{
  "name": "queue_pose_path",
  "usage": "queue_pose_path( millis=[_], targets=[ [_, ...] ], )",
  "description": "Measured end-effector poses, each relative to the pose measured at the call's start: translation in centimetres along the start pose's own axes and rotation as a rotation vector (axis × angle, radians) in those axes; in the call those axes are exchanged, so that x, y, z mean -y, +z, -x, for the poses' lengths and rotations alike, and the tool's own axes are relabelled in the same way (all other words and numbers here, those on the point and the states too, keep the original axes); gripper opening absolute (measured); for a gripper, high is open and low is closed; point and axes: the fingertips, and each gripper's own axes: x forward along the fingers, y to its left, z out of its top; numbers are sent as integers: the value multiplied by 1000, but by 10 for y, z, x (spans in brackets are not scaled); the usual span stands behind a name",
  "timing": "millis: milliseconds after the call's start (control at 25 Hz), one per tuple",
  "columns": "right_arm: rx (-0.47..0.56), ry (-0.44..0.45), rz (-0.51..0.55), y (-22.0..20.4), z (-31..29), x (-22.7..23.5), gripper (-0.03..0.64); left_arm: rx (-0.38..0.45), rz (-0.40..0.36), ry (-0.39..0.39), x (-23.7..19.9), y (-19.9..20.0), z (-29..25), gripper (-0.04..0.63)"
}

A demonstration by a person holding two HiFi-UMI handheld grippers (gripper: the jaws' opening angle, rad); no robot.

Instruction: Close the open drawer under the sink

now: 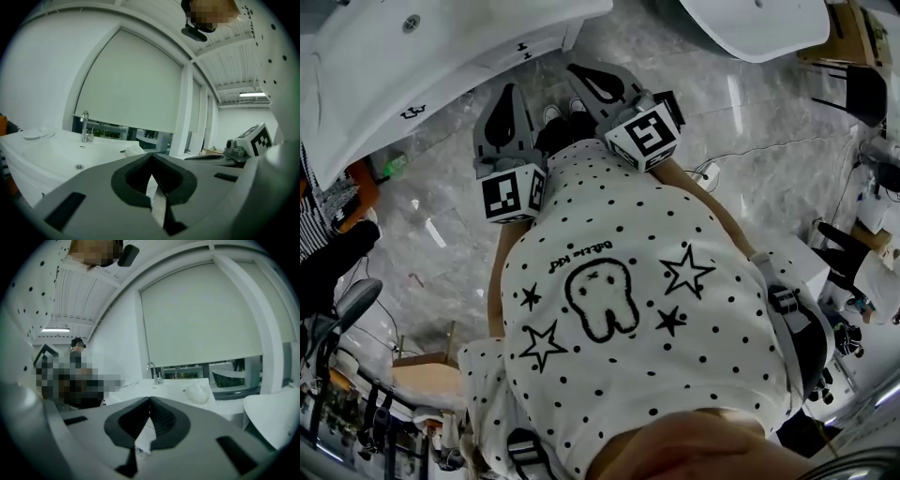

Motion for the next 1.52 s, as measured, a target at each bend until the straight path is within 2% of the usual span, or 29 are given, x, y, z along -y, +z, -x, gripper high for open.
queue_pose_path(
  millis=[400,1520],
  targets=[
    [-36,9,28,-7,-10,2,14,-21,-32,-17,1,-1,-6,5],
    [-59,-5,24,-13,-8,6,14,-26,-3,-15,1,-5,-9,5]
  ],
)
